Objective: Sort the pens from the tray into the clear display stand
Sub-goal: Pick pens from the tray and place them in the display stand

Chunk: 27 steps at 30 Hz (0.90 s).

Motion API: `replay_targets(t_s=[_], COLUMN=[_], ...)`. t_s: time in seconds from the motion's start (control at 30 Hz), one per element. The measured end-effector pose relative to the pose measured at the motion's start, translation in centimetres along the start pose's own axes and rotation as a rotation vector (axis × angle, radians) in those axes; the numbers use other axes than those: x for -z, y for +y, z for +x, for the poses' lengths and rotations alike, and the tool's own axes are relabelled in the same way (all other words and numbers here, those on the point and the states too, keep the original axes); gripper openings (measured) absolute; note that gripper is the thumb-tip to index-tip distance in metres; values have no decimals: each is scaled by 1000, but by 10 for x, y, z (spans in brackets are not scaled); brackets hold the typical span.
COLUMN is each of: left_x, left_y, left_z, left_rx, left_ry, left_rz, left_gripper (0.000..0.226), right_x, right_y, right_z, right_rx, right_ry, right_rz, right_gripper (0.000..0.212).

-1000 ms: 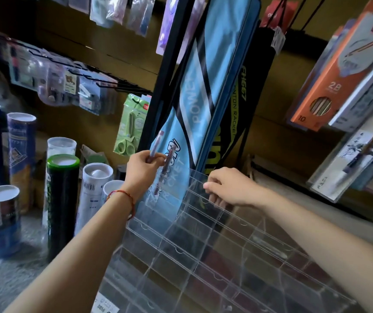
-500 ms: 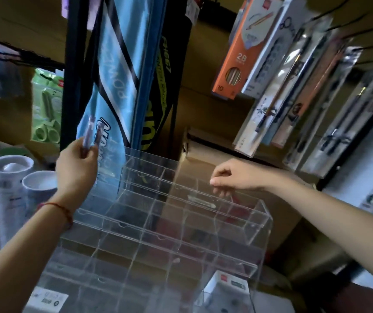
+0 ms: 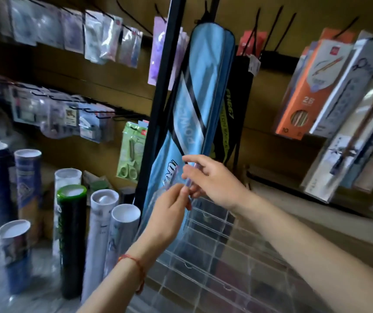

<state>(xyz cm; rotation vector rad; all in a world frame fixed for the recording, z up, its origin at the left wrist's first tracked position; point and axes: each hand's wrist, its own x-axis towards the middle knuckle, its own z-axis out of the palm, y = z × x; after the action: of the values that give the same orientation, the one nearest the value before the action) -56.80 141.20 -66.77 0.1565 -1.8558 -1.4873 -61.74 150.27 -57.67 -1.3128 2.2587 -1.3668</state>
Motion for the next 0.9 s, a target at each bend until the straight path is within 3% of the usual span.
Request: replay_targets(t_s=[0.1, 0.2, 0.27, 0.37, 0.43, 0.6, 0.9], left_x=[7, 18, 23, 28, 28, 25, 35], left_y=[-1, -1, -1, -10, -19, -29, -28], left_z=[8, 18, 27, 40, 44, 52, 63], left_rx=[-19, -15, 1, 38, 96, 170, 155], left_ry=[3, -4, 81, 226, 213, 167, 137], left_rz=[-42, -108, -168, -81, 9, 180, 254], left_gripper=[36, 39, 34, 26, 30, 27, 18], right_x=[-18, -16, -5, 25, 36, 19, -11], right_y=[2, 3, -2, -14, -14, 15, 37], right_z=[14, 20, 28, 45, 55, 60, 56], right_rx=[22, 25, 96, 202, 237, 164, -13], right_ry=[149, 159, 237, 426, 470, 338, 171], right_rz=[117, 193, 197, 213, 157, -227, 134], right_gripper=[12, 12, 5, 11, 14, 15, 18])
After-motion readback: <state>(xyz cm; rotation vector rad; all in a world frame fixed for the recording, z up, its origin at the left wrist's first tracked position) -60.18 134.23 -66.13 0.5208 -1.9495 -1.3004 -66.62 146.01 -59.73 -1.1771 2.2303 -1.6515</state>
